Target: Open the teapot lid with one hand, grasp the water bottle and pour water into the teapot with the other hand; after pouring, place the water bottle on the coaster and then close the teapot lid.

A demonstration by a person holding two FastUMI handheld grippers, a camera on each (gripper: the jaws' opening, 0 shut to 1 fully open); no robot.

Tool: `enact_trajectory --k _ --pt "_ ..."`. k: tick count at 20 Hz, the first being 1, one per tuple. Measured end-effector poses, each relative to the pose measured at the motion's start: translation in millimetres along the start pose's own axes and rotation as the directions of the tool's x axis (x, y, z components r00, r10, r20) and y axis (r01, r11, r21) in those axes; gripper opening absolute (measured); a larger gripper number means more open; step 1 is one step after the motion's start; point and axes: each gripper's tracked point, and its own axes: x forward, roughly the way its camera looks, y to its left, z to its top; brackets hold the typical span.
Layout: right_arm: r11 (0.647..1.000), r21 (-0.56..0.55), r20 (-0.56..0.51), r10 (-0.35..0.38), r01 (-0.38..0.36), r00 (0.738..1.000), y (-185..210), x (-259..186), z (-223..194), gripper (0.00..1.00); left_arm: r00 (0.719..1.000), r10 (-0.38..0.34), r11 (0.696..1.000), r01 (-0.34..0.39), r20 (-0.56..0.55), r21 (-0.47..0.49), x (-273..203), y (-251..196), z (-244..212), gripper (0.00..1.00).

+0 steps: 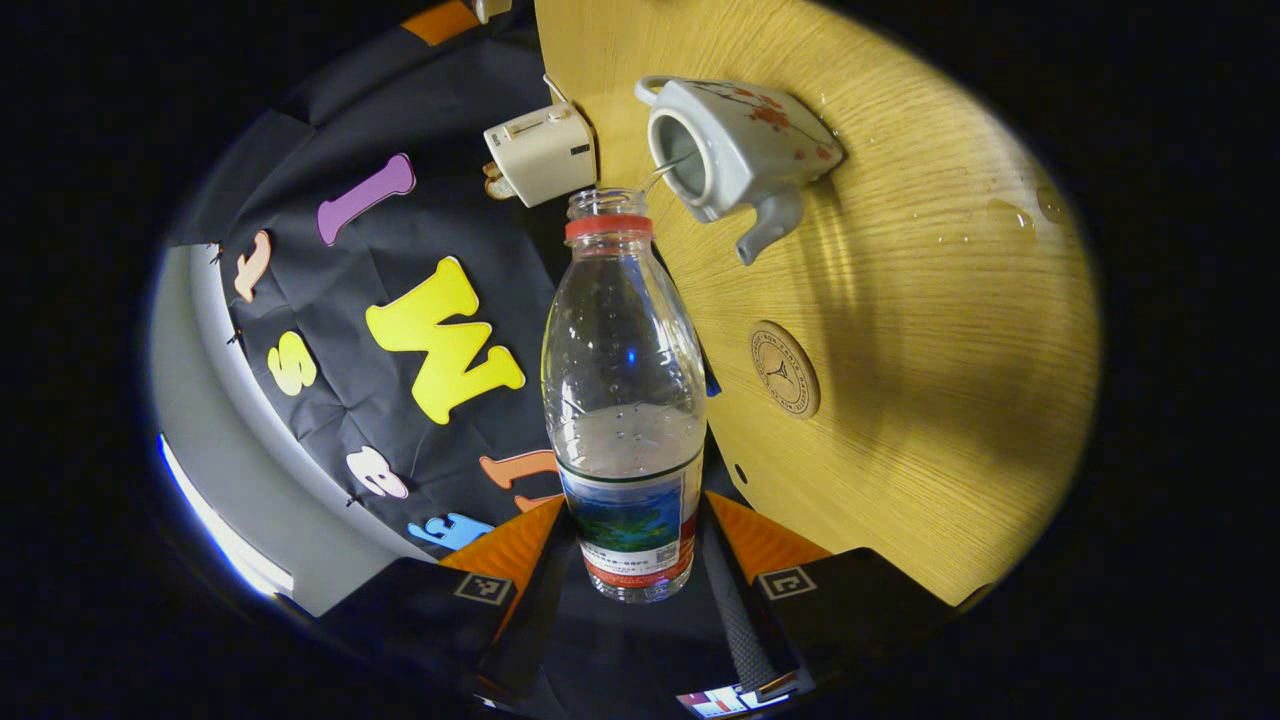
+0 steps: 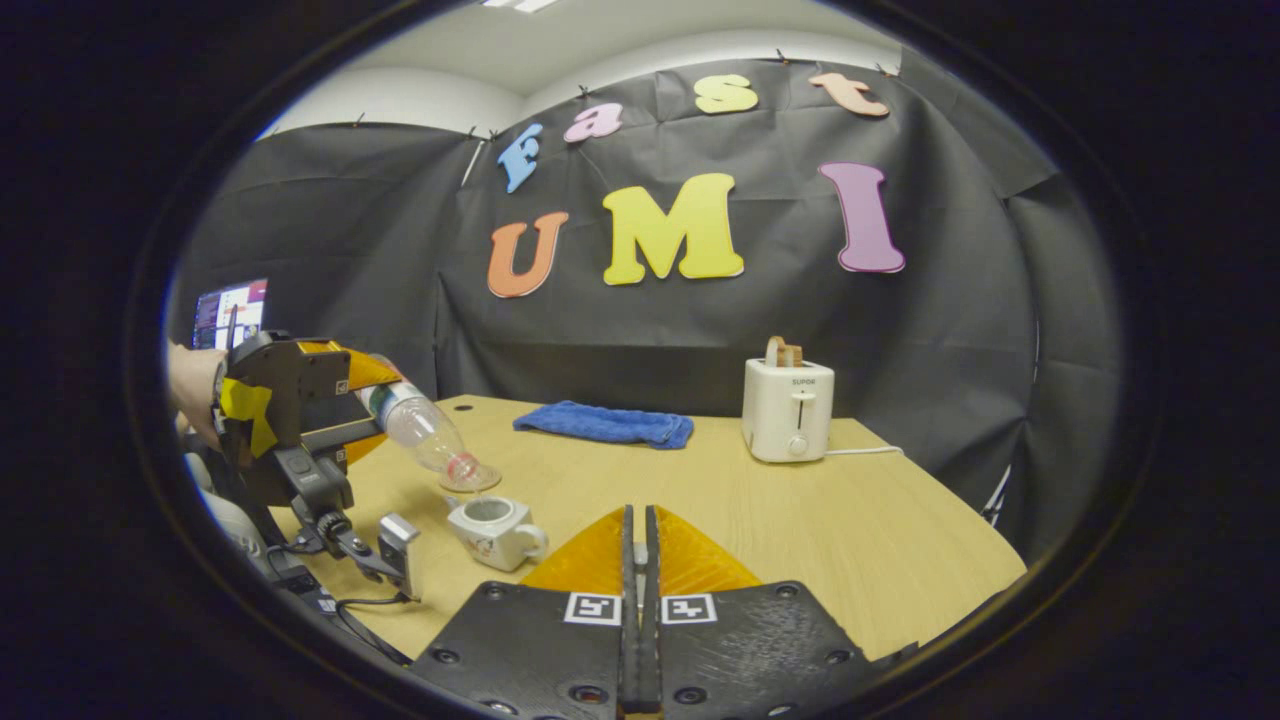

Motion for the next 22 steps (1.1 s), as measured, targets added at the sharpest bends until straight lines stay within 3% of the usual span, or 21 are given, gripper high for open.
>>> enact_trajectory --k 22 --pt "0.999 0.041 0.004 0.000 0.000 1.000 -12 -5 -7 0.00 0.998 0.054 0.983 -0.047 -0.032 0.178 -4 27 3 0.74"
